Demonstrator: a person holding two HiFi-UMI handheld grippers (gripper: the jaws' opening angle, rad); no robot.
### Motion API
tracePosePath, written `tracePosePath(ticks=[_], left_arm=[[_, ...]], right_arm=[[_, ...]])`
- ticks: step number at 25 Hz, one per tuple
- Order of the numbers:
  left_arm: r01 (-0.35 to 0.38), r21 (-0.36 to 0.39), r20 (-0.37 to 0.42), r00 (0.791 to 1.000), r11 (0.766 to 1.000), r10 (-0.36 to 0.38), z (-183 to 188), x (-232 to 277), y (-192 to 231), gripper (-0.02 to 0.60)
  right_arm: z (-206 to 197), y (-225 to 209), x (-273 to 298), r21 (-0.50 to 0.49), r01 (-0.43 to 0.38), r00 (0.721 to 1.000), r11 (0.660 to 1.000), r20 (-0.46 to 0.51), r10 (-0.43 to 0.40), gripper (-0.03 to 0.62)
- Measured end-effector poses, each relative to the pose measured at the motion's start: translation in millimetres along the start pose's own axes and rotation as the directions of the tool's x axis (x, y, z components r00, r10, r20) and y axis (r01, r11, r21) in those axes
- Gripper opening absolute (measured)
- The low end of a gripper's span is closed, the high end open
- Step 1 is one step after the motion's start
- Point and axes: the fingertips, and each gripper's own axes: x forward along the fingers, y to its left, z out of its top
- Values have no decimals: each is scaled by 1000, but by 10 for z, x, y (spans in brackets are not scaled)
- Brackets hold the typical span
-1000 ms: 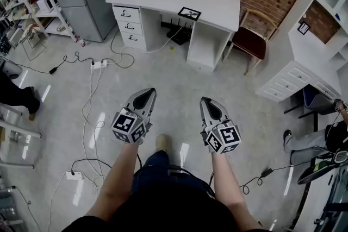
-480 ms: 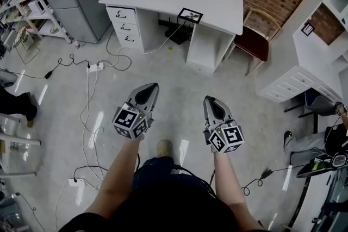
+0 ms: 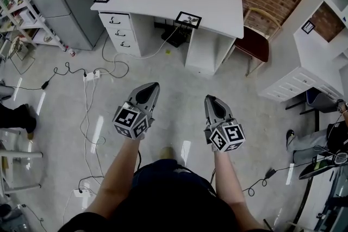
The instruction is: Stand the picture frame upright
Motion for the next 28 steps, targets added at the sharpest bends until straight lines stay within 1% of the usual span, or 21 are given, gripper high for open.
tracePosePath(ticks=[3,6,11,17,23,28], left_arm=[[5,3,0,1000,1000,-5,5,68,145,6],[1,1,5,1000,1000,-1,20,94,268,6],[-13,-12,4,1000,1000,14,16,65,380,6],[-29,-38,-15,999,999,29,-89,20,484,6],[-43,-53,-23,999,998,42,-171,78,557,6],[-54,-54,-26,998,997,53,-192,194,714,6]], right_arm=[[-21,-63,119,16,28,1000,999,4,-28,5],[-17,-77,214,22,34,999,999,7,-35,5],[-1,-49,320,29,21,1000,999,-3,-21,5],[-65,-6,395,34,14,1000,999,-26,-13,5],[-134,-62,480,40,3,999,999,-44,-1,5],[-133,-143,708,47,-8,999,999,-35,10,5]])
